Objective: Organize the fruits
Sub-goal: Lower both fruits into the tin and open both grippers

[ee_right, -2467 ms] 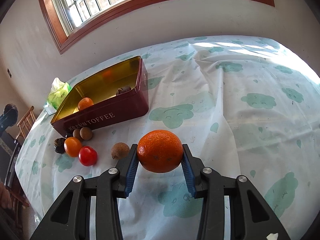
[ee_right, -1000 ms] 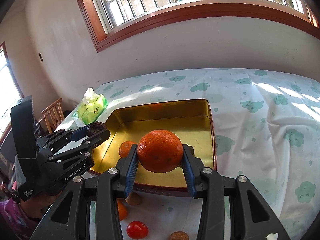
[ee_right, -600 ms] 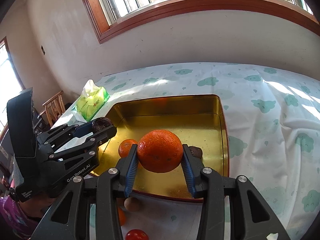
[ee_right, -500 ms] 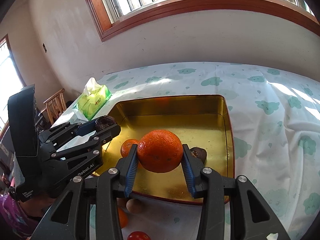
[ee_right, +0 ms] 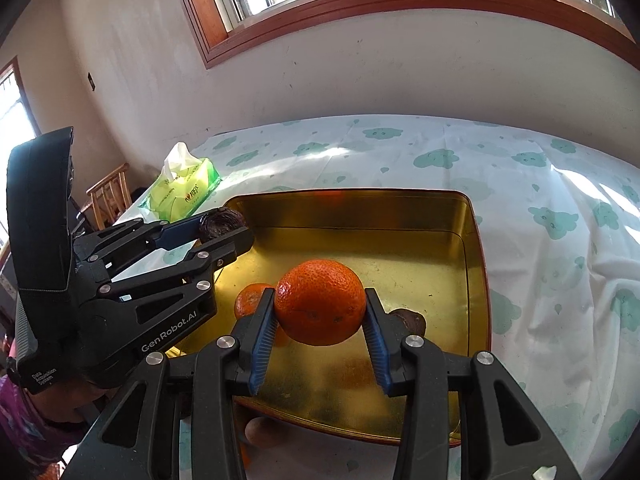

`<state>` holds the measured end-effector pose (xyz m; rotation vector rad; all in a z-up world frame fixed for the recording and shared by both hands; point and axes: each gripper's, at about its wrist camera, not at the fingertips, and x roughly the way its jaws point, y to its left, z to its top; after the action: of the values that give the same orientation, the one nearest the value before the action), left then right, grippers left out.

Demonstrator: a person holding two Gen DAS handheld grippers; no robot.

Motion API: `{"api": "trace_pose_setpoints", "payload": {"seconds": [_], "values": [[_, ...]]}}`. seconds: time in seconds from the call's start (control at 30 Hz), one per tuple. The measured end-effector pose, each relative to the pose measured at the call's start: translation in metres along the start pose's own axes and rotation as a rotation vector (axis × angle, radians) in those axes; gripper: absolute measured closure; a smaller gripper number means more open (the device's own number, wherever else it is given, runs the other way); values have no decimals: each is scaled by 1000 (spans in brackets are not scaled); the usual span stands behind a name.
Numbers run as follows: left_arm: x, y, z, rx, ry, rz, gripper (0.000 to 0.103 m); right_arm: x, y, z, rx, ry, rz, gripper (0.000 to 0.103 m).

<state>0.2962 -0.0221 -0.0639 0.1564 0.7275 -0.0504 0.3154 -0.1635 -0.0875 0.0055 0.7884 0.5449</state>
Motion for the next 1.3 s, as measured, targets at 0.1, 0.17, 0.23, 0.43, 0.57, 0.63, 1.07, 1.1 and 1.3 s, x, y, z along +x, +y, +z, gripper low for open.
{"api": "trace_pose_setpoints", "payload": {"seconds": [0.1, 0.17, 0.23, 0.43, 0.57, 0.63, 1.07, 1.1, 1.3], "values": [[5, 2, 2, 4, 15, 4, 69, 2, 0, 1, -2, 2, 3, 64], [9, 4, 4, 4, 24, 6, 69, 4, 0, 3, -4, 4, 3, 64], [11, 5, 5, 10, 31, 10, 69, 7, -1, 3, -2, 8, 3, 64], [19, 6, 7, 28, 49, 17, 69, 13, -2, 6, 0, 18, 4, 64], [23, 5, 7, 46, 60, 21, 68, 17, -5, 7, 12, 25, 2, 64], [24, 5, 8, 54, 62, 23, 68, 19, -7, 7, 20, 29, 4, 64], [35, 4, 10, 67, 93, 22, 68, 22, -9, 10, 31, 34, 7, 62], [36, 4, 10, 67, 94, 22, 65, 22, -9, 10, 32, 33, 8, 62], [30, 1, 11, 79, 57, 52, 29, 12, -12, 13, 40, 1, 10, 62]]}}
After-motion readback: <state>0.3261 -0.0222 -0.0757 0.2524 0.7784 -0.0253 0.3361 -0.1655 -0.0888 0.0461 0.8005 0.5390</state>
